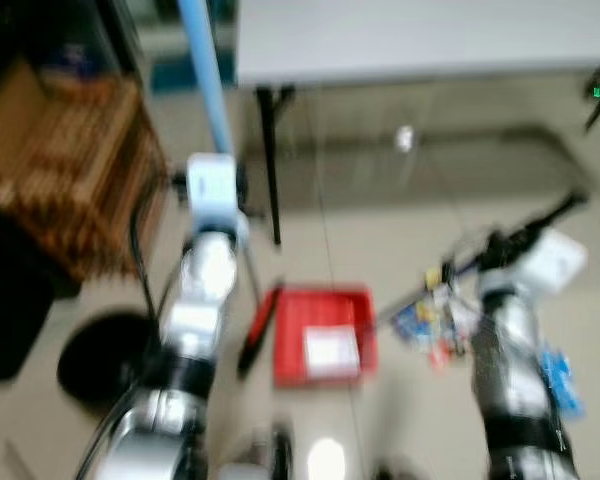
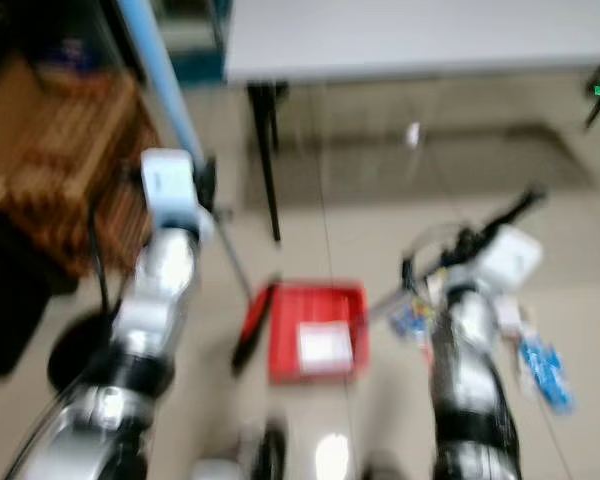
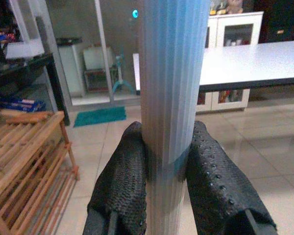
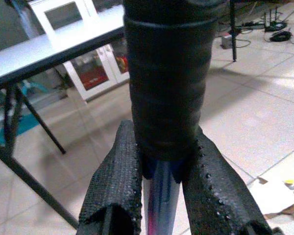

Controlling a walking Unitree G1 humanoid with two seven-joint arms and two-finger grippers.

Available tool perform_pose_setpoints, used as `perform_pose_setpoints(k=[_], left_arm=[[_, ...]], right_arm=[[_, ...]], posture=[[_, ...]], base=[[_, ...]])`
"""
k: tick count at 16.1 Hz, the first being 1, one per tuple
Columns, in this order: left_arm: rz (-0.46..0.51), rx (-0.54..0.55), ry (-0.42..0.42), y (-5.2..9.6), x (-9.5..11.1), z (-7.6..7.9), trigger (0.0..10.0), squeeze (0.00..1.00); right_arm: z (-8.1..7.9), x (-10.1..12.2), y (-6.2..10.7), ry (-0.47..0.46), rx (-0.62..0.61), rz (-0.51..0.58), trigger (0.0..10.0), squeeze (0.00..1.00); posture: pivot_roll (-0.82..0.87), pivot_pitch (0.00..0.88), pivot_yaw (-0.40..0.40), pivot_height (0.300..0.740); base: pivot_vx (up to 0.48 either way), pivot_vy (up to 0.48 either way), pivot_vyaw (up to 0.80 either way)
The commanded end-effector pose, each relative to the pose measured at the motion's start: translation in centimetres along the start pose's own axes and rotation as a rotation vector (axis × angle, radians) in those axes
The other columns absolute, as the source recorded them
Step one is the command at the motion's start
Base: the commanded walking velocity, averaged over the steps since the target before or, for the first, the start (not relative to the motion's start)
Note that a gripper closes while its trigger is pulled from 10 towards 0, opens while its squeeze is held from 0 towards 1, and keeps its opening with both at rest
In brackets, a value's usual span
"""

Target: Sweep floor

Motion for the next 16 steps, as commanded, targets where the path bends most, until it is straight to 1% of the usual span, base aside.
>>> perform_pose_setpoints(k=[1,7,12,16], left_arm=[[0.043,0.016,-0.003,-0.23,1.29,-0.25,10.0,0.00],[0.030,0.013,0.006,-0.36,1.18,-0.27,10.0,0.00],[0.014,0.006,-0.001,-0.25,0.86,-0.07,10.0,0.00],[0.009,0.000,-0.001,-0.11,0.74,0.10,10.0,0.00]], right_arm=[[-0.05,0.36,-0.16,-0.028,-0.002,0.011,10.0,0.00],[0.01,0.16,-0.02,-0.038,-0.008,0.007,10.0,0.00],[0.06,0.06,-0.02,-0.037,-0.009,0.002,10.0,0.00],[0.14,0.00,0.08,-0.036,-0.011,-0.002,10.0,0.00]], posture=[[-0.02,0.223,0.038,0.740],[-0.02,0.227,0.045,0.740],[-0.02,0.229,0.043,0.740],[-0.02,0.230,0.044,0.740]], base=[[0.000,0.000,0.00],[0.000,0.000,0.00],[0.000,0.445,0.00],[0.000,0.356,0.00]])
Point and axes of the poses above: a point about 5 cm out from each wrist's last joint towards the gripper, its own y axis pointing back from the gripper into the wrist, its own x axis along the axis of the wrist's last joint, z = x × y, the point moved 5 cm from there along -y, pointing out of the wrist towards the gripper, and after that the axes turned 10 degrees about -y, right-handed, at the moved point
